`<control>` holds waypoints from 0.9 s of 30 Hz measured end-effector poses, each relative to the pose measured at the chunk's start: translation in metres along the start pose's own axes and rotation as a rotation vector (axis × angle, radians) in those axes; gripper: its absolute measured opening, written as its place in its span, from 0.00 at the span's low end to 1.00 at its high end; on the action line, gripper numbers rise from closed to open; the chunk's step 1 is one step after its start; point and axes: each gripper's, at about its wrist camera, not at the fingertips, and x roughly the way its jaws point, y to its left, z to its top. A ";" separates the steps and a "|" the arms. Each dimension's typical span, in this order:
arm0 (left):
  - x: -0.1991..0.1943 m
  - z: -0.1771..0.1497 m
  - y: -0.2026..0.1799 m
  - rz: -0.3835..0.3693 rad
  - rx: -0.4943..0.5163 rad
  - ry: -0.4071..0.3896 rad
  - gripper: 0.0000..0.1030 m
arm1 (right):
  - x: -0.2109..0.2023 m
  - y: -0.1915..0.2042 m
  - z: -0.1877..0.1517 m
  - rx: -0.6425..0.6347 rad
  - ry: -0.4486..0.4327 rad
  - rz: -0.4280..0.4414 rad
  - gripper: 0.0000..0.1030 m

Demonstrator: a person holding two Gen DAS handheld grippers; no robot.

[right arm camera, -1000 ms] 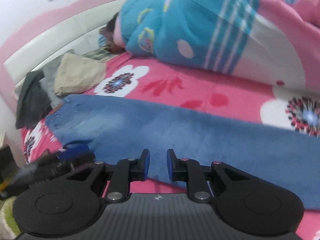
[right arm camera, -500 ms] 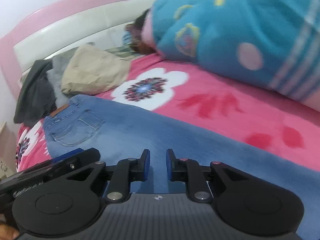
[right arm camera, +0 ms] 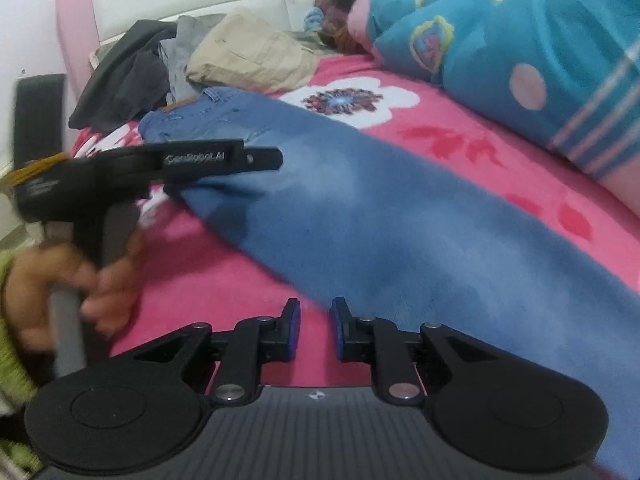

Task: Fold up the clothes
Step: 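Pinch the folded jeans leg edge with the right gripper to smooth it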

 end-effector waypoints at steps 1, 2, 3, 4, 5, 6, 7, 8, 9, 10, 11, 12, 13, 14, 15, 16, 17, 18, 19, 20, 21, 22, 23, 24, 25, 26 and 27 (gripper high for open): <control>0.000 0.000 -0.001 0.003 0.004 -0.001 0.53 | -0.005 -0.004 0.002 0.015 -0.016 -0.015 0.17; 0.000 0.000 -0.001 0.006 0.007 -0.002 0.52 | -0.008 -0.010 0.007 0.039 -0.045 -0.034 0.17; 0.001 -0.001 -0.002 0.009 0.011 -0.003 0.53 | -0.010 -0.016 0.013 0.063 -0.074 -0.053 0.17; 0.001 -0.001 -0.002 0.012 0.015 -0.003 0.53 | -0.009 -0.022 0.015 0.082 -0.087 -0.073 0.17; 0.001 -0.001 -0.003 0.015 0.017 -0.003 0.53 | -0.004 -0.030 0.014 0.096 -0.084 -0.095 0.17; 0.001 -0.001 -0.003 0.017 0.018 -0.002 0.52 | 0.001 -0.037 0.013 0.110 -0.082 -0.117 0.17; 0.002 -0.001 -0.003 0.019 0.018 -0.001 0.53 | 0.006 -0.044 0.013 0.124 -0.080 -0.138 0.17; 0.002 -0.001 -0.003 0.021 0.019 -0.001 0.52 | 0.011 -0.052 0.012 0.138 -0.078 -0.160 0.17; 0.002 -0.001 -0.003 0.021 0.019 0.000 0.52 | 0.014 -0.059 0.007 0.152 -0.066 -0.178 0.17; 0.002 -0.001 -0.002 0.020 0.018 0.001 0.52 | 0.009 -0.067 -0.003 0.167 -0.059 -0.198 0.16; 0.002 0.000 -0.002 0.019 0.017 0.002 0.52 | 0.001 -0.076 -0.015 0.185 -0.063 -0.220 0.16; 0.002 0.000 -0.001 0.018 0.015 0.004 0.52 | -0.010 -0.085 -0.027 0.212 -0.066 -0.257 0.15; 0.002 0.000 -0.001 0.017 0.014 0.006 0.53 | -0.024 -0.096 -0.037 0.248 -0.067 -0.305 0.15; 0.003 0.001 -0.002 0.018 0.014 0.007 0.53 | -0.038 -0.106 -0.047 0.284 -0.067 -0.353 0.15; 0.002 0.001 -0.002 0.018 0.016 0.007 0.53 | -0.051 -0.116 -0.058 0.319 -0.068 -0.402 0.16; 0.002 0.001 -0.002 0.017 0.017 0.006 0.53 | -0.065 -0.126 -0.068 0.355 -0.069 -0.450 0.16; 0.000 0.001 -0.003 0.012 0.018 0.001 0.54 | -0.079 -0.137 -0.078 0.391 -0.070 -0.498 0.16; -0.001 0.002 -0.003 0.005 0.020 -0.007 0.54 | -0.085 -0.140 -0.082 0.408 -0.076 -0.521 0.16; -0.003 0.002 -0.004 -0.001 0.021 -0.014 0.55 | -0.086 -0.139 -0.081 0.409 -0.086 -0.523 0.16; -0.005 0.002 -0.006 -0.021 0.033 -0.023 0.55 | -0.086 -0.137 -0.080 0.410 -0.097 -0.524 0.16; -0.007 0.002 -0.009 -0.045 0.048 -0.033 0.56 | -0.086 -0.136 -0.078 0.412 -0.107 -0.526 0.17; -0.010 0.002 -0.013 -0.081 0.066 -0.036 0.56 | -0.087 -0.134 -0.077 0.413 -0.118 -0.527 0.17; -0.012 0.001 -0.017 -0.122 0.085 -0.036 0.58 | -0.087 -0.133 -0.076 0.414 -0.129 -0.528 0.17; -0.013 0.000 -0.023 -0.174 0.113 -0.024 0.60 | -0.087 -0.131 -0.074 0.416 -0.139 -0.530 0.17; -0.014 -0.002 -0.030 -0.231 0.145 -0.007 0.61 | -0.088 -0.130 -0.073 0.417 -0.150 -0.531 0.17; -0.014 -0.004 -0.036 -0.281 0.177 0.018 0.64 | -0.088 -0.128 -0.072 0.418 -0.160 -0.533 0.17; -0.013 -0.008 -0.043 -0.313 0.208 0.048 0.66 | -0.088 -0.127 -0.070 0.419 -0.171 -0.534 0.18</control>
